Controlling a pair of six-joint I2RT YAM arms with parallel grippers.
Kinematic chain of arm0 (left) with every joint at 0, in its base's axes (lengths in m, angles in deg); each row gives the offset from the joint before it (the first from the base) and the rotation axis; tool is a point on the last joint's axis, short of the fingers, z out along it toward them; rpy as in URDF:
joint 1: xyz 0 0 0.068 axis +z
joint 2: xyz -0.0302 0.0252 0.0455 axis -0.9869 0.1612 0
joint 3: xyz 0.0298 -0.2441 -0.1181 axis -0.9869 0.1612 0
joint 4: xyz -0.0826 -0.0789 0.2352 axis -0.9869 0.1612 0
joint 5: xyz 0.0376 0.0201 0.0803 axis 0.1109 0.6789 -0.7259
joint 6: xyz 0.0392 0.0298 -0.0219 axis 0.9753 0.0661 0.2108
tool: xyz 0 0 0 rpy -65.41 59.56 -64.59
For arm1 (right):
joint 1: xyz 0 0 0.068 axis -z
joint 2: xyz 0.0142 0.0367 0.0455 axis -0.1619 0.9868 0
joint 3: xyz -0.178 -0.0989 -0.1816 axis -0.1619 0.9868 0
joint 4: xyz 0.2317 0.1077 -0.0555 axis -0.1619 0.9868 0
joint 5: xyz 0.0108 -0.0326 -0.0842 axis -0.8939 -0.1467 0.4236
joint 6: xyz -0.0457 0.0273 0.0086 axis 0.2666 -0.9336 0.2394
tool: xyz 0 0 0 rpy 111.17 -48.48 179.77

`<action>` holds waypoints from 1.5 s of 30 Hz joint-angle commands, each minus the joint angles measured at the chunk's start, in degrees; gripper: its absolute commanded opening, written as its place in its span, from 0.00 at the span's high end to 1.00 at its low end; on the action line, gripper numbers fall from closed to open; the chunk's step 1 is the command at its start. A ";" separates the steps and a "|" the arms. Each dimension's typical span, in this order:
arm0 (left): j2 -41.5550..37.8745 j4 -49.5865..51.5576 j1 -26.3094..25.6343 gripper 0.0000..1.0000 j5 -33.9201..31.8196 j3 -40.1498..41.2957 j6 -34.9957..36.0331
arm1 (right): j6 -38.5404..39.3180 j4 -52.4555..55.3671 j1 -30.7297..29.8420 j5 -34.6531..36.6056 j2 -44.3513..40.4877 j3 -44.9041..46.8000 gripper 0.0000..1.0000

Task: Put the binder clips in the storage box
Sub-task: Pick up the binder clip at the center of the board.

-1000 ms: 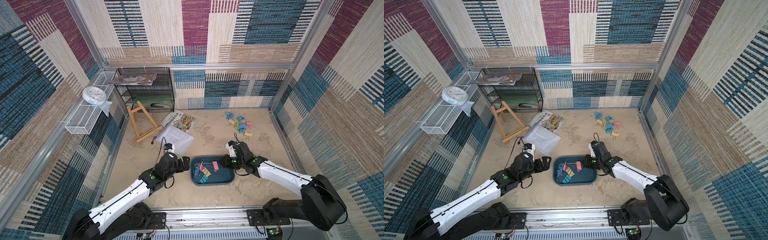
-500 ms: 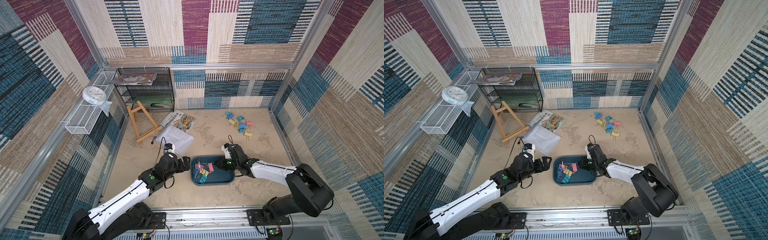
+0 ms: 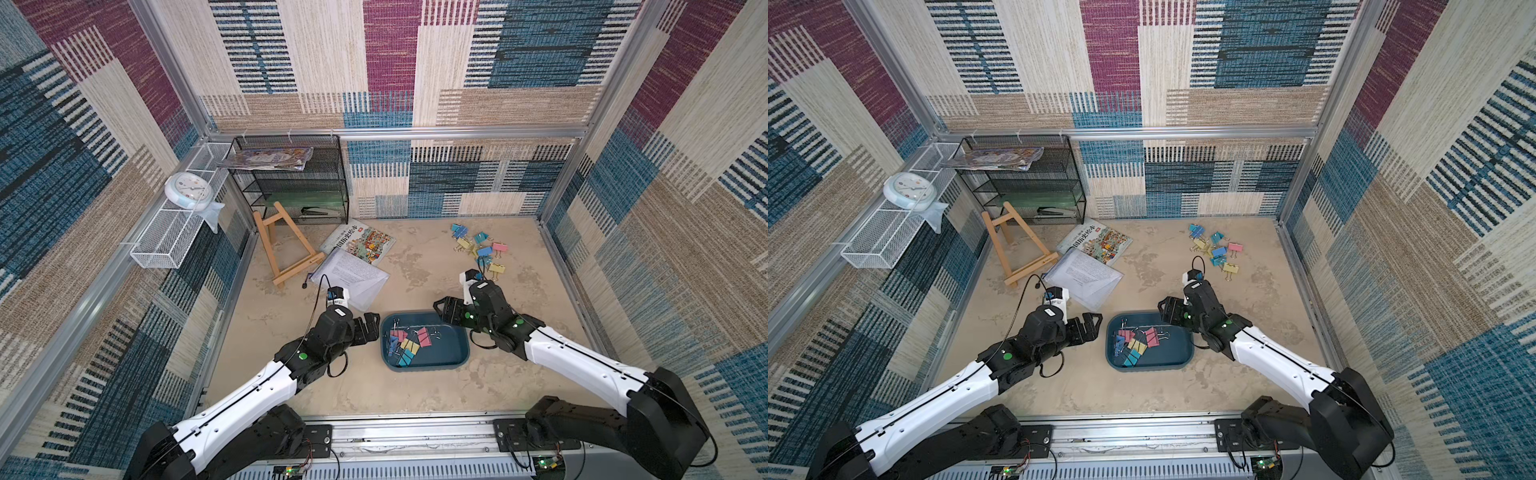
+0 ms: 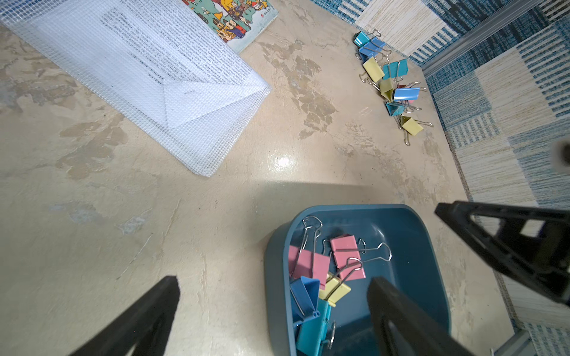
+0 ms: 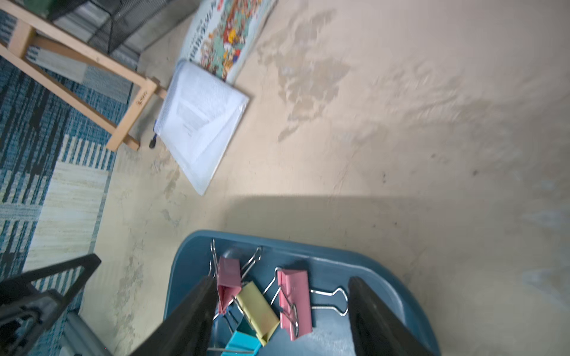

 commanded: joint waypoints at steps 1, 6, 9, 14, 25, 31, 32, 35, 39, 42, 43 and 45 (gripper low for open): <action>-0.61 0.97 0.01 0.01 -0.64 -0.83 0.80 | 5.67 2.25 2.16 11.66 -1.17 -3.17 0.23; -2.03 1.35 0.01 0.01 -0.77 -0.56 1.43 | 11.41 2.51 13.57 9.28 4.95 -10.91 0.23; -2.73 1.88 0.01 0.00 -1.29 -0.49 1.61 | 7.37 4.97 22.41 8.05 12.34 -16.84 0.23; -2.53 1.88 0.03 0.01 -1.98 -0.31 1.97 | -7.89 12.77 31.76 5.50 27.70 -29.15 0.25; -0.52 1.97 0.10 0.01 -2.42 -0.84 3.28 | -22.19 10.09 36.56 -5.11 42.33 -34.74 0.27; 1.05 3.04 0.10 0.00 -2.99 -2.06 5.07 | -22.88 6.87 37.01 -7.01 44.23 -33.86 0.43; 1.26 3.02 0.10 0.01 -3.16 -2.14 5.27 | -22.82 6.82 37.02 -6.85 44.20 -33.80 0.46; 2.06 2.71 0.10 0.01 -3.28 -2.39 5.73 | -22.71 6.36 37.18 -5.86 43.65 -33.12 0.57; 3.26 1.94 0.10 0.01 -2.61 -2.77 5.65 | -21.87 6.47 37.20 -4.99 42.87 -32.42 0.69; 3.76 1.19 0.19 0.00 -1.82 -2.72 5.22 | -20.81 6.03 37.50 -4.98 42.21 -31.69 0.81; 3.85 1.05 0.19 0.00 -1.67 -2.82 5.20 | -20.41 6.03 37.53 -4.98 41.98 -31.46 0.85; 3.86 1.18 0.18 0.01 -1.59 -2.95 5.10 | -19.23 6.03 37.65 -4.73 40.95 -30.85 0.94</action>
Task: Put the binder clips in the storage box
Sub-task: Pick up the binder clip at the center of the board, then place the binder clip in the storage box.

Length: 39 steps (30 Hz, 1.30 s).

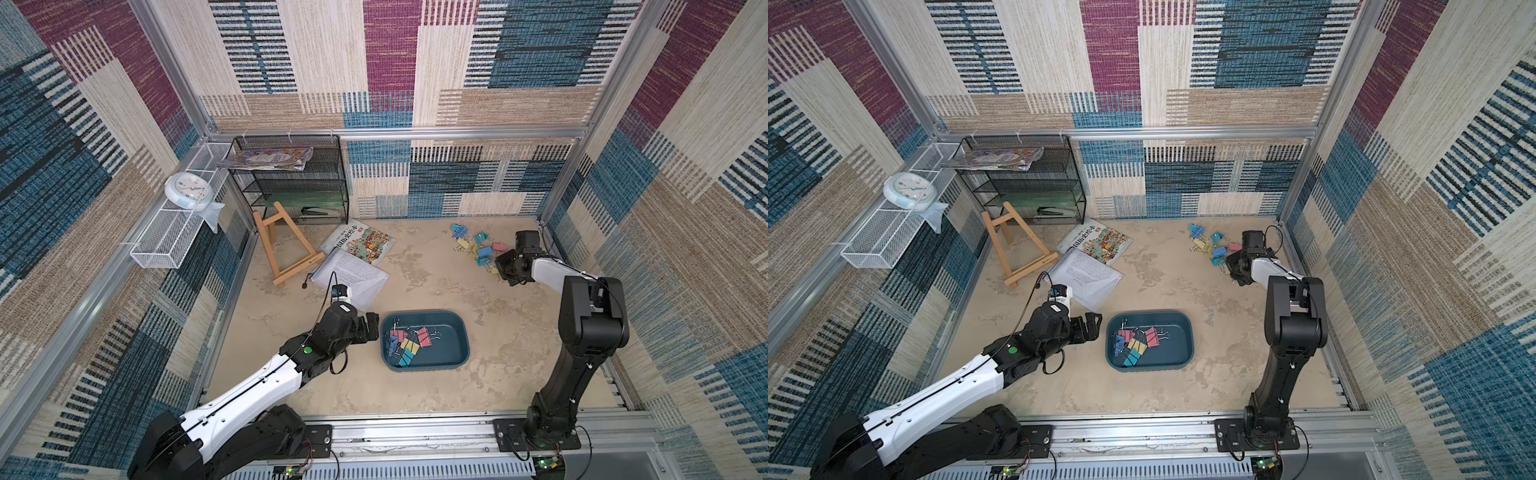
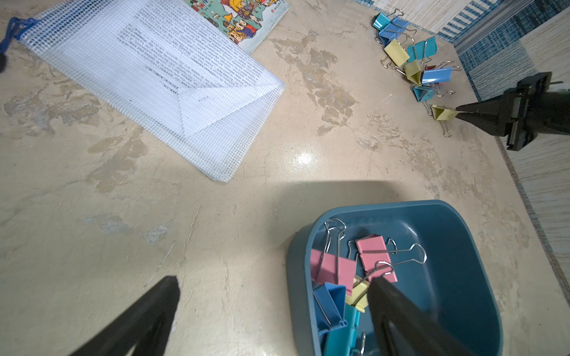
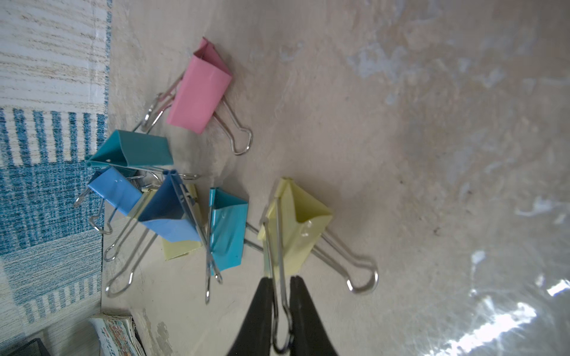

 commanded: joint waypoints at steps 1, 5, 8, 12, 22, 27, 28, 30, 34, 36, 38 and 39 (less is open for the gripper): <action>0.07 -0.80 0.10 0.00 0.69 -0.69 0.05 | 2.69 -0.11 0.09 1.50 -1.78 0.80 0.97; -0.56 -0.60 0.10 0.01 0.83 -0.48 -0.33 | 6.48 0.96 0.11 2.19 -6.08 2.58 1.00; -1.17 -0.93 0.10 0.00 1.11 -0.05 -0.86 | 9.65 0.04 0.13 0.69 -12.16 6.08 1.00; -1.57 -2.80 0.10 0.01 1.99 1.08 -1.86 | 15.67 -4.50 -0.07 -7.55 -23.51 14.23 1.00; -4.39 -6.16 0.10 0.02 -0.22 3.45 -3.16 | 30.21 3.89 -9.51 -26.04 -42.58 21.96 1.00; -6.79 -6.45 0.10 0.03 -2.12 4.48 -3.04 | 31.81 12.60 -23.48 -21.85 -40.95 19.56 1.00; -6.79 -6.34 0.10 0.03 -2.12 4.49 -2.95 | 31.33 13.08 -25.68 -20.75 -40.67 19.67 1.00; -6.76 -5.98 0.10 0.03 -2.00 4.49 -3.09 | 31.06 14.62 -30.15 -17.83 -39.47 19.50 1.00; -6.65 -6.05 0.10 0.03 -1.50 4.75 -3.60 | 31.62 18.65 -35.84 -11.99 -35.72 18.31 1.00; -6.65 -6.04 0.10 0.03 -1.43 4.75 -3.71 | 32.44 20.86 -38.29 -9.80 -33.85 17.13 1.00; -6.58 -6.21 0.10 0.03 -1.44 4.77 -3.83 | 32.79 21.76 -40.33 -8.68 -32.00 16.36 1.00; -6.52 -6.34 0.10 0.03 -1.43 4.75 -3.75 | 32.65 21.86 -40.81 -8.73 -31.13 16.25 1.00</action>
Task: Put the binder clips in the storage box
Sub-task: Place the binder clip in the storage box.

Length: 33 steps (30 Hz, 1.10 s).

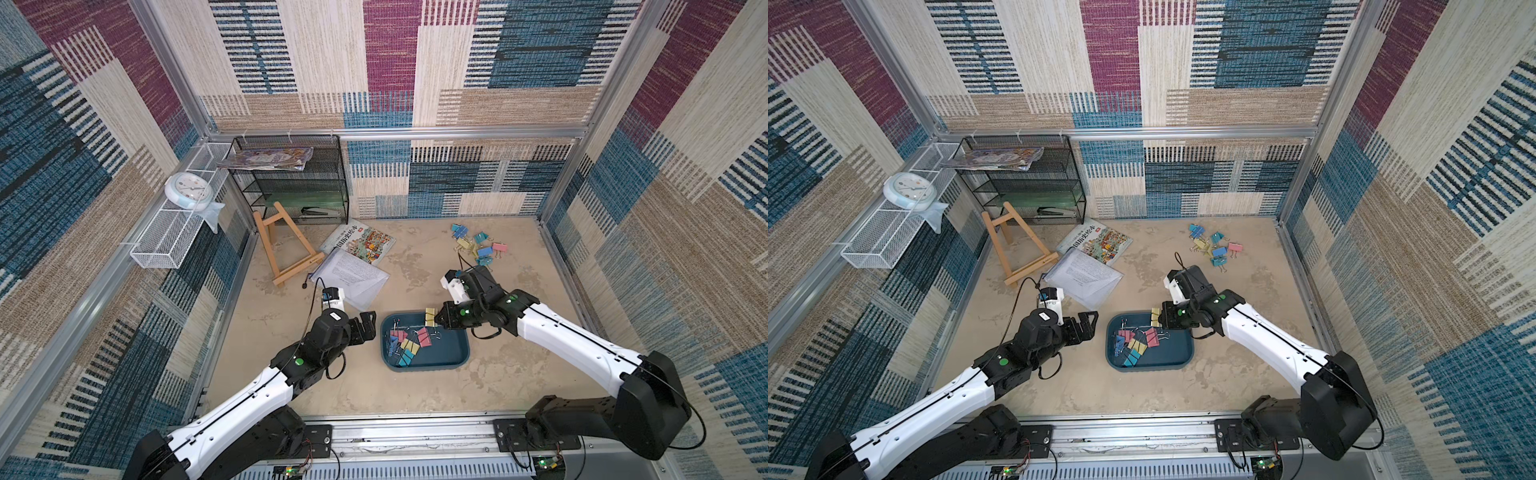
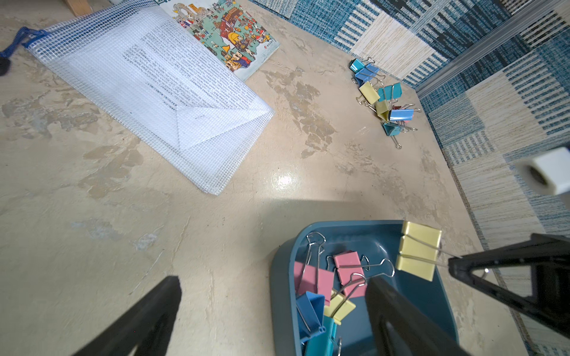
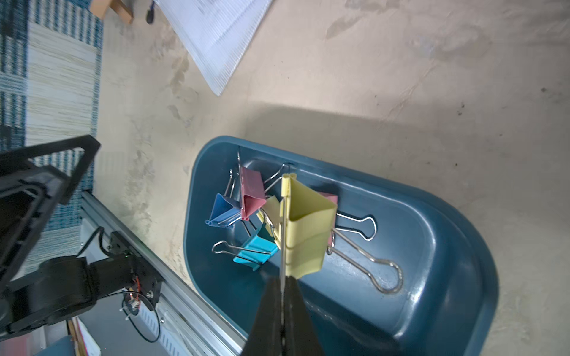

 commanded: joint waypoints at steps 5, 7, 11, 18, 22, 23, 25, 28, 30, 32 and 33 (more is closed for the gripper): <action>0.05 -0.83 0.07 0.03 -0.57 -0.15 -0.17 | -0.05 2.63 -3.62 4.51 6.33 -2.15 1.00; -0.08 -0.58 0.08 0.03 -0.46 -0.15 -0.18 | -0.37 2.84 -4.38 6.96 8.62 -3.48 1.00; -0.40 0.13 0.08 0.03 -0.40 -0.31 0.08 | -0.40 2.88 -5.68 8.69 13.45 -5.95 1.00; -0.84 1.10 0.08 0.03 -0.95 -0.59 0.95 | -0.82 0.67 -6.87 7.55 18.27 -7.71 0.90; -0.72 1.31 0.12 0.03 -0.98 -0.50 1.12 | -1.11 0.14 -6.92 7.38 17.66 -7.97 0.75; -0.69 1.29 0.08 0.03 -0.93 -0.41 1.16 | -1.06 0.25 -6.90 7.97 16.90 -8.04 0.70; -0.73 1.07 0.08 0.03 -0.98 -0.26 1.08 | -0.94 0.36 -6.91 9.98 14.77 -8.05 0.62; -0.71 0.79 0.08 0.03 -0.91 -0.05 0.93 | -1.21 1.06 -6.83 16.06 10.82 -8.75 0.49; -0.78 0.65 0.08 0.03 -0.83 0.03 0.85 | -2.17 1.25 -6.66 22.32 8.46 -9.73 0.47; -0.81 0.47 0.08 0.03 -0.79 0.03 0.85 | -0.53 -0.97 -5.07 27.99 5.88 -10.04 0.45; -0.82 0.36 0.08 0.03 -0.71 -0.05 0.97 | 0.12 -2.75 -3.82 30.60 4.84 -9.62 0.45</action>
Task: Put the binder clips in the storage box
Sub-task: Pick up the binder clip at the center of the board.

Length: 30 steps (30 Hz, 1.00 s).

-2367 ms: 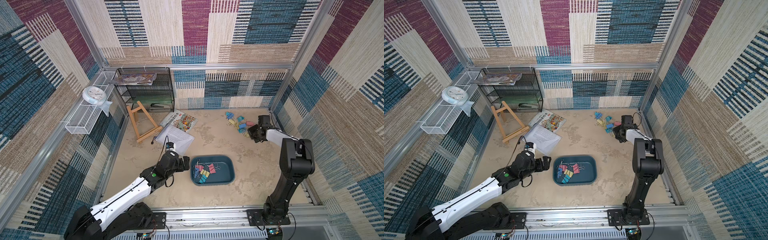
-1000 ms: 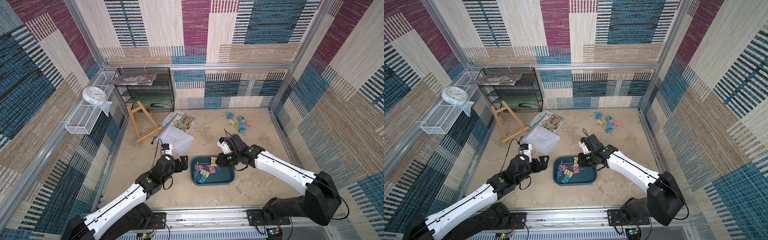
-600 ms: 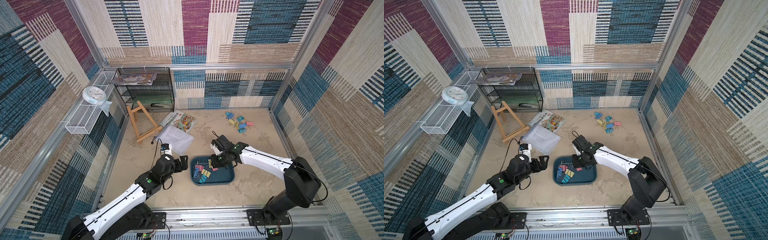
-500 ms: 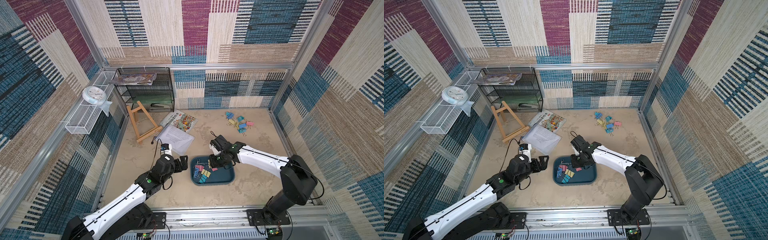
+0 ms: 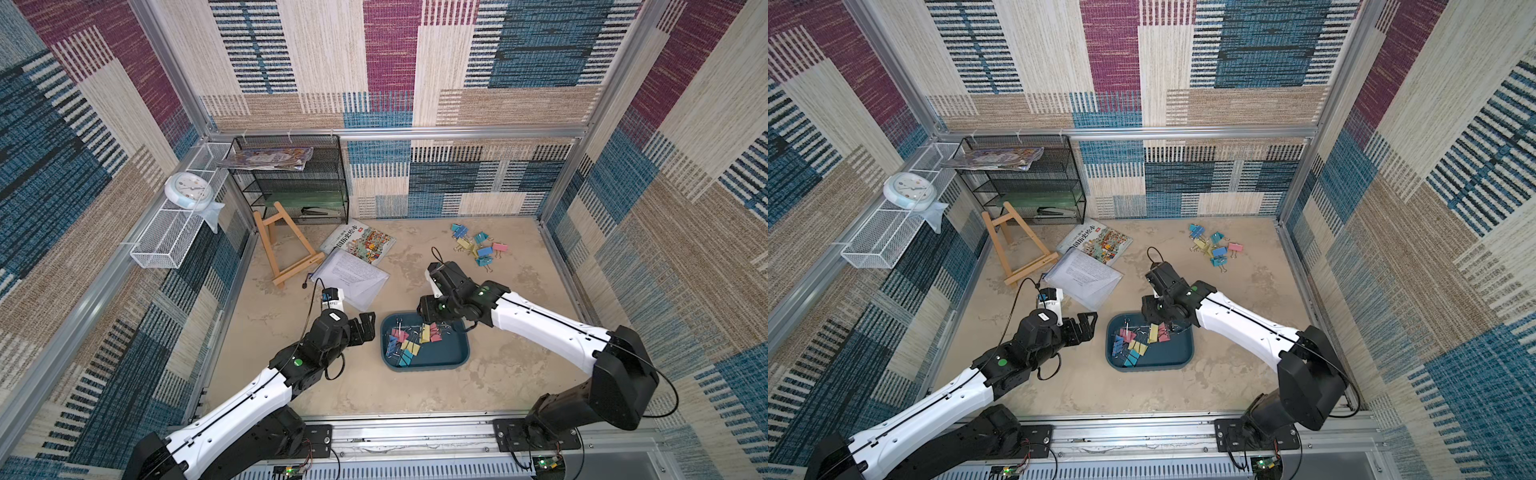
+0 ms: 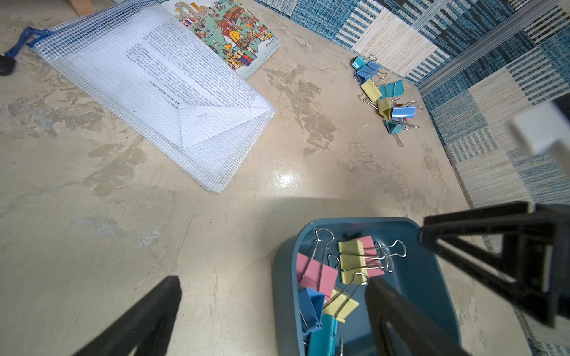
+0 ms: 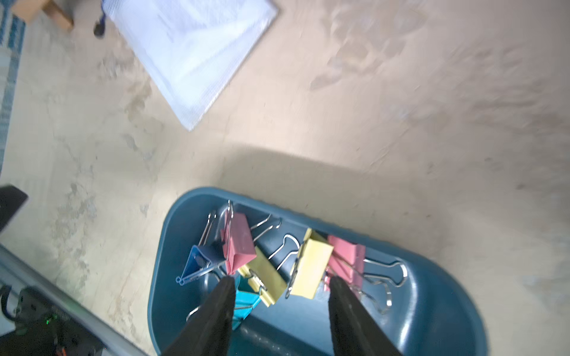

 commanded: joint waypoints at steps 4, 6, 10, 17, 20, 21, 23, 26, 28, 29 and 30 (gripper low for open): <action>-0.06 -0.33 0.09 0.03 -0.68 -0.70 1.31 | 3.55 -12.03 14.50 9.89 -3.57 2.12 0.43; -0.01 0.06 0.12 0.03 -0.77 -1.02 1.71 | 2.59 -16.54 22.79 6.23 -1.70 2.46 0.42; -0.01 0.68 0.16 0.02 -0.94 -1.33 2.33 | -2.89 -18.76 33.90 -0.23 7.64 -2.94 0.43; 0.47 0.52 0.25 0.02 -1.53 -1.00 2.85 | -9.69 -16.82 36.49 -1.85 23.17 -15.93 0.41; 0.85 0.64 0.34 0.02 -1.69 -1.11 3.29 | -11.93 -18.09 36.50 -2.62 27.21 -18.81 0.40; 0.97 0.69 0.43 0.02 -1.79 -1.16 3.58 | -12.51 -17.97 36.51 -2.71 28.54 -19.95 0.40; 1.52 0.69 0.52 0.02 -1.86 -1.29 3.97 | -13.25 -17.83 36.51 -2.62 30.78 -21.82 0.40; 2.38 0.77 0.74 0.02 -1.89 -1.60 4.61 | -14.23 -17.75 36.53 -2.29 33.36 -23.79 0.43; 3.03 0.64 0.87 0.02 -1.75 -1.77 4.85 | -14.77 -17.57 36.60 -1.60 34.88 -24.87 0.47; 3.23 0.60 0.95 0.02 -1.67 -1.90 5.05 | -14.86 -17.36 36.57 -1.49 35.43 -25.32 0.49; 3.57 0.61 1.03 0.02 -1.64 -2.08 5.20 | -15.00 -16.99 36.65 -1.50 35.96 -25.75 0.54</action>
